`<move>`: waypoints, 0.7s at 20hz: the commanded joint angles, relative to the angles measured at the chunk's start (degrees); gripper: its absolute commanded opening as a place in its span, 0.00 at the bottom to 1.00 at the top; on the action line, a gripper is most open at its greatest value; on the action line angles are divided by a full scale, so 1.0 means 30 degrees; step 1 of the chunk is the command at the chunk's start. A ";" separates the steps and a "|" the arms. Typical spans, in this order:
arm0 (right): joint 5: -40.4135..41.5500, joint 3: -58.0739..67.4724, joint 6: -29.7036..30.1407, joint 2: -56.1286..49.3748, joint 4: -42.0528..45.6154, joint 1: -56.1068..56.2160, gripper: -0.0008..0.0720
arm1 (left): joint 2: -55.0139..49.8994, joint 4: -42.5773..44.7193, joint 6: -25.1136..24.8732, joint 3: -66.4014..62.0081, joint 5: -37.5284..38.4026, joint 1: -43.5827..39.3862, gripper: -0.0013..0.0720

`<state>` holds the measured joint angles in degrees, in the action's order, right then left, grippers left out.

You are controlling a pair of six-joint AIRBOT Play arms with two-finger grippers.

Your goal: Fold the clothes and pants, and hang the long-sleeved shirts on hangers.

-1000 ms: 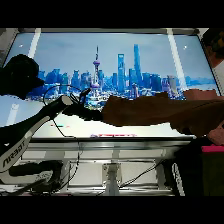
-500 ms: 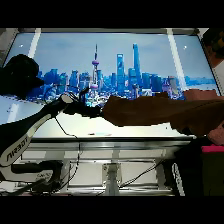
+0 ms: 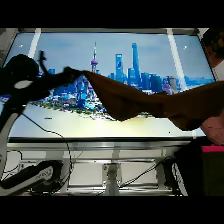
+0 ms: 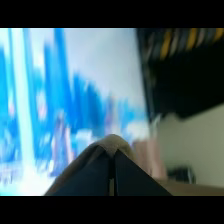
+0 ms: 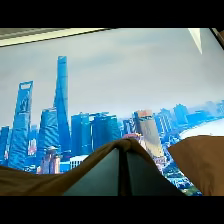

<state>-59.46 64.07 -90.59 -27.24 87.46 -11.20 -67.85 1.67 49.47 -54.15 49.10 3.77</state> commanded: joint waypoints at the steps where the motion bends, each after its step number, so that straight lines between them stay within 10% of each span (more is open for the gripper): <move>1: 0.2113 -0.0007 -0.0131 -0.2616 -0.2149 0.0000 0.03 | 0.3220 -0.1581 -0.0867 -0.0204 -0.0007 0.3271 0.05; 7: 0.5501 0.1013 0.0481 -0.4248 -0.9063 0.0066 0.03 | 0.8102 -0.1596 -0.0867 -0.0211 -0.1778 0.7315 0.05; 14: -0.0437 0.6805 0.2127 -0.3111 -0.8706 0.0073 0.03 | 1.3952 -0.1581 -0.1800 -0.0248 -0.5027 0.9843 0.04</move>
<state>-52.51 78.02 -86.76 -38.06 62.30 -11.03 -32.84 -3.14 45.30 -54.78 38.50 30.15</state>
